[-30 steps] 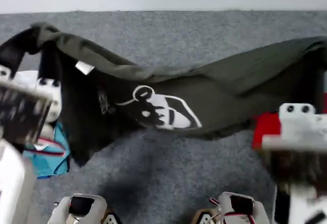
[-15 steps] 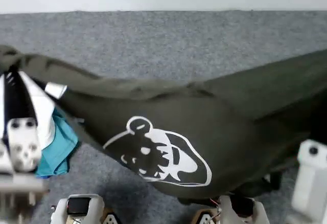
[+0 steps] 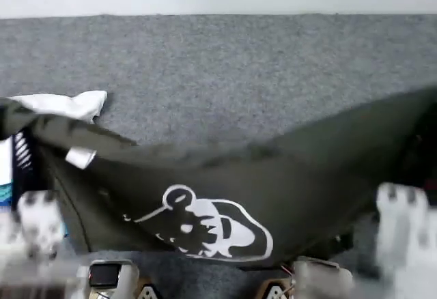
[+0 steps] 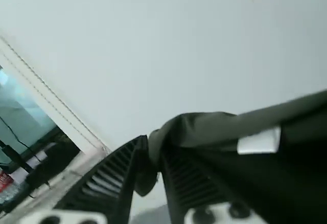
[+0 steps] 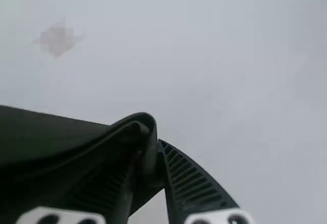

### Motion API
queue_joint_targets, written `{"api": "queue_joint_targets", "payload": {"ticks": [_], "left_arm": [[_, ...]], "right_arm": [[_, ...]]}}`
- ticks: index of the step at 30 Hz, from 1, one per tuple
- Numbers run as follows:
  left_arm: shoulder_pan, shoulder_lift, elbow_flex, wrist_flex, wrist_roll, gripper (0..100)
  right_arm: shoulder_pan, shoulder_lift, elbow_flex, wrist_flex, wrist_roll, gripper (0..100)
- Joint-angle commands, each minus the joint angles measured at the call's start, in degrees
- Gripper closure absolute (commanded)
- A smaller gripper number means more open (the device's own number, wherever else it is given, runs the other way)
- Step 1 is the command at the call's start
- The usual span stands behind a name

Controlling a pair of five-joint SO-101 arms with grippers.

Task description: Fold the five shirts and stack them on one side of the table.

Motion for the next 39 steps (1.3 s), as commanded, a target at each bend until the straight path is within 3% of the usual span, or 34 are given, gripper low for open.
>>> {"api": "queue_joint_targets", "payload": {"ticks": [1,4,12,19,24,28,32,39], "left_arm": [[0.35,5.80,7.60,-0.97,-0.53,98],[0.35,9.58,14.73,-6.51,-0.53,98],[0.44,21.80,30.64,-32.70,-0.53,98],[0.35,37.45,32.57,-48.97,-0.53,98],[0.35,48.00,32.48,-60.04,-0.53,98],[0.35,53.71,32.22,-66.81,-0.53,98],[0.00,59.25,27.82,-68.04,-0.53,98],[-0.09,67.52,19.82,-68.04,-0.53,98]], "right_arm": [[0.22,3.21,8.70,-1.98,0.00,98.9],[0.13,5.41,17.58,-7.52,-0.09,98.9],[-3.12,11.74,40.62,-30.11,0.18,98.9],[-5.32,18.86,57.67,-59.12,0.26,98.9],[-6.11,27.38,62.07,-77.14,0.44,98.9],[-7.25,34.77,60.92,-87.16,4.48,98.9],[-7.96,42.95,56.88,-94.90,8.79,98.9],[-9.01,50.59,48.97,-96.57,9.23,98.9]]}}
